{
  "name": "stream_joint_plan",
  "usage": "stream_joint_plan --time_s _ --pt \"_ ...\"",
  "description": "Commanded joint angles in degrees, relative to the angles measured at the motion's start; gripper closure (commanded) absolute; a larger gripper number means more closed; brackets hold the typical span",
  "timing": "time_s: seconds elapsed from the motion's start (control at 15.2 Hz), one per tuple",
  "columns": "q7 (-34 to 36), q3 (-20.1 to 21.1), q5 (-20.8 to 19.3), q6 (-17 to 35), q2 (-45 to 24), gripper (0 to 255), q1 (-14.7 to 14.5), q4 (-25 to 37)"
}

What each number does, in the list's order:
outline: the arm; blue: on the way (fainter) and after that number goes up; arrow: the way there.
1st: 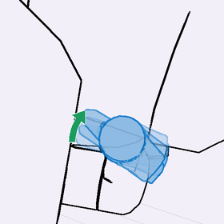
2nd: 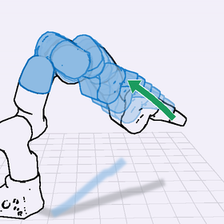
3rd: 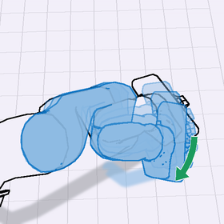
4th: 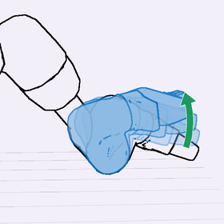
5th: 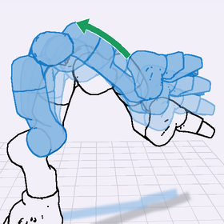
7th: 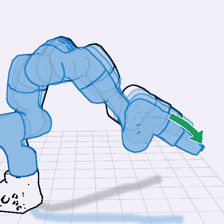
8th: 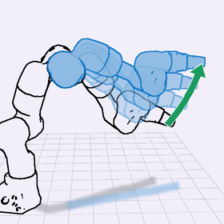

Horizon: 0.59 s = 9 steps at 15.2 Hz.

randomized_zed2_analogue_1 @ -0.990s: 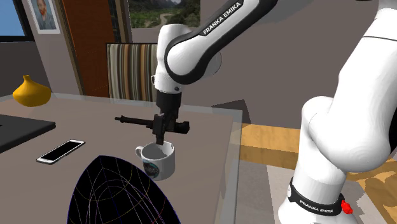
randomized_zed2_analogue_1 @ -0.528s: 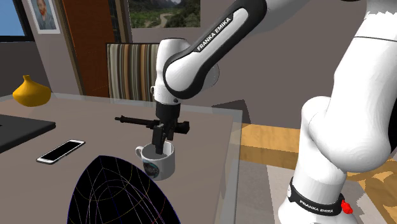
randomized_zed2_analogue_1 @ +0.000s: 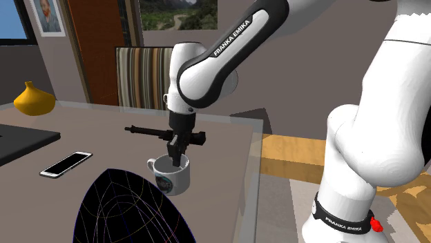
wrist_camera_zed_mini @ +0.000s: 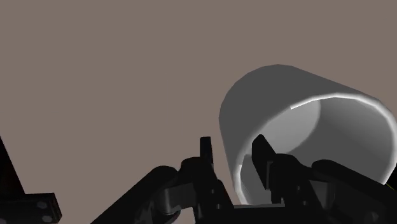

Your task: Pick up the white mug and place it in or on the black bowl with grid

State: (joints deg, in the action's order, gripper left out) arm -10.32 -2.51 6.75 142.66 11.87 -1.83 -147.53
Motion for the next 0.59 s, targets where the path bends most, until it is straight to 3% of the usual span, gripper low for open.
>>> stream_joint_plan --time_s 0.0,0.53 --pt "0.0 0.0 0.0 0.0 0.0 255 0.0 0.0" --pt "0.17 0.03 -0.16 -0.88 0.59 255 0.05 0.3"
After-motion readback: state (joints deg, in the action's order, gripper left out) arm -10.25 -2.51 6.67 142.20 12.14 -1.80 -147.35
